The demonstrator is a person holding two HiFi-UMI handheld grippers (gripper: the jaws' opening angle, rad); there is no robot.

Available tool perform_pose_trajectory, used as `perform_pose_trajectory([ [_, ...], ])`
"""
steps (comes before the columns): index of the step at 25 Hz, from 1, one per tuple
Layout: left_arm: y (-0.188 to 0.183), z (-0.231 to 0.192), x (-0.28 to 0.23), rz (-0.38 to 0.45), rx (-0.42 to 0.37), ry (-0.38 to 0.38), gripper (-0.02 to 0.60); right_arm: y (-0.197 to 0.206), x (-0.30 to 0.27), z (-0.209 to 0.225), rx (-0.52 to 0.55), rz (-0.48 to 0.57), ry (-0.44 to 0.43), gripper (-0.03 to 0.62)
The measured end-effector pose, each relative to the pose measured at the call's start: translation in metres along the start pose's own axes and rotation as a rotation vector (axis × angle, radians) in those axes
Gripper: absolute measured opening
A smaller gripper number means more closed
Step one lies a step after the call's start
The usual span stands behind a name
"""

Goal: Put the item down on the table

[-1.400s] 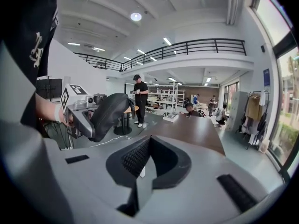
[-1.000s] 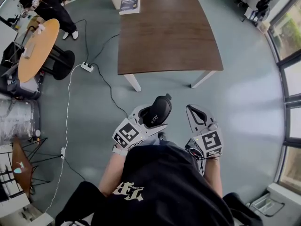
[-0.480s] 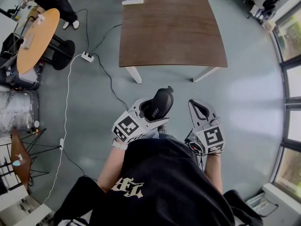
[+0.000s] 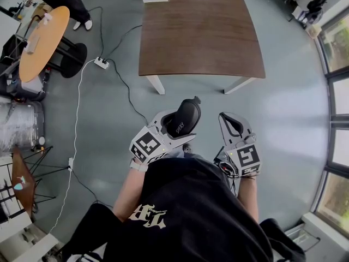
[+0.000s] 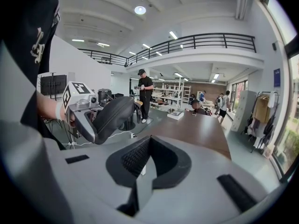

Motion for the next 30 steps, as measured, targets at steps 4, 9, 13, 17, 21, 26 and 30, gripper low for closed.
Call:
perform_pose_trajectory([
  [4,-0.002,-0.006,0.000,0.004,0.009,-0.015,0.374,-0.003,-0.003,0.005,0.008,-0.008,-0.003,-0.012],
  [9,0.000,-0.018,0.007,0.013,0.028,-0.031,0.374,-0.006,-0.012,0.007,-0.013,-0.012,0.001,-0.012],
  [13,0.000,-0.025,0.009,0.010,0.031,-0.035,0.374,-0.009,-0.018,0.008,0.020,-0.037,-0.001,-0.012],
  [17,-0.002,-0.032,0.005,0.015,0.036,-0.031,0.374,-0.011,-0.023,0.008,0.019,-0.020,-0.016,-0.012],
  [21,-0.004,-0.038,0.003,0.015,0.032,-0.024,0.374,-0.013,-0.029,0.010,0.021,-0.028,-0.015,-0.012],
  [26,-0.004,-0.046,0.001,0.012,0.037,-0.015,0.374,-0.015,-0.036,0.015,0.013,-0.030,-0.006,-0.012],
  [30,-0.005,-0.054,0.001,0.006,0.041,-0.016,0.374,-0.019,-0.043,0.019,0.003,-0.028,-0.003,-0.012],
])
Point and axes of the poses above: the fingertips, and each gripper's own axes: x backward along the fingers, z to its right, y out of its underside, the point moved 3 cm from there along x, backward along the fingers, and after that the axes turned 4 degrees about -y, right-handed, at the moved point
